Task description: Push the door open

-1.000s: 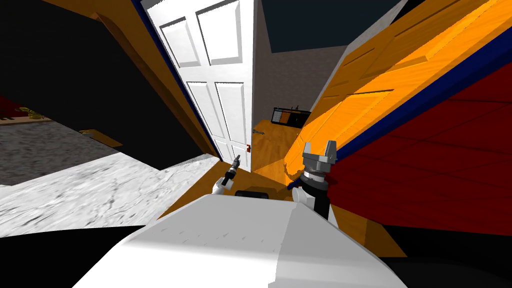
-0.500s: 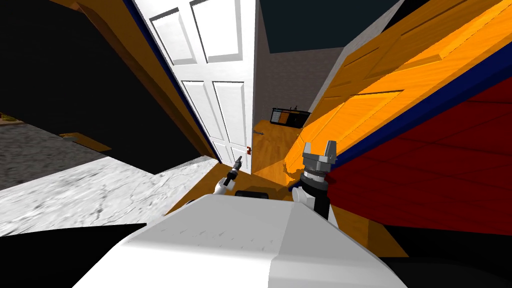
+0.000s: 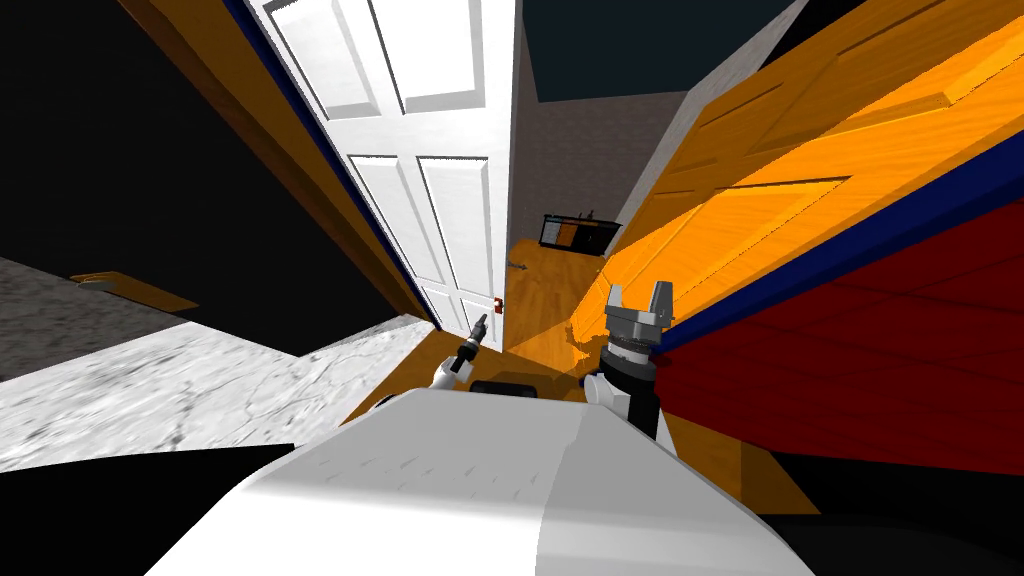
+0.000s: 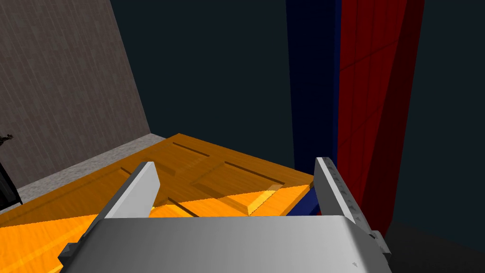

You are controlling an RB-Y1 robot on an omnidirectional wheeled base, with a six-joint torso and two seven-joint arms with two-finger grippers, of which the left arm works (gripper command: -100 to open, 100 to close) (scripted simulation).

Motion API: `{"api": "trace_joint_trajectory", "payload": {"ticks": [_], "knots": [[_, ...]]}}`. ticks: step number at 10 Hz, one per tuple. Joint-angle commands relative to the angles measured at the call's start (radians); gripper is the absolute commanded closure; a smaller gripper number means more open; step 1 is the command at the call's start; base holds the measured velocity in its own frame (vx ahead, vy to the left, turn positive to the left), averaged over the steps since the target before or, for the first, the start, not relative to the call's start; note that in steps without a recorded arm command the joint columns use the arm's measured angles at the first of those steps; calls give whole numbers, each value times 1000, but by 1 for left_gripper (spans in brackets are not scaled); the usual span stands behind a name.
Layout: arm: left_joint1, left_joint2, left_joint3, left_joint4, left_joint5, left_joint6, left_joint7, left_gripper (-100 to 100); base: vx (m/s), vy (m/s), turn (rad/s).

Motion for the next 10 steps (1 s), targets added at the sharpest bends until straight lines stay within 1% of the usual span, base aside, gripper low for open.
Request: {"api": "trace_joint_trajectory", "payload": {"ticks": [1,4,5,6,8,9,10], "knots": [[0,17,2,2,3,-1,-3,-100,94,-19,-29],[1,28,6,5,7,-3,-8,-100,169,-33,-24],[2,28,7,7,9,-3,-10,-100,198,-51,-31],[2,26,9,8,11,-4,-13,-100,178,-71,-24],[2,14,12,11,14,-5,-17,-100,211,-37,-27],[3,0,14,12,17,-6,-19,-100,212,-55,-32],[2,9,12,12,16,-5,-16,-100,85,-22,13]]}}
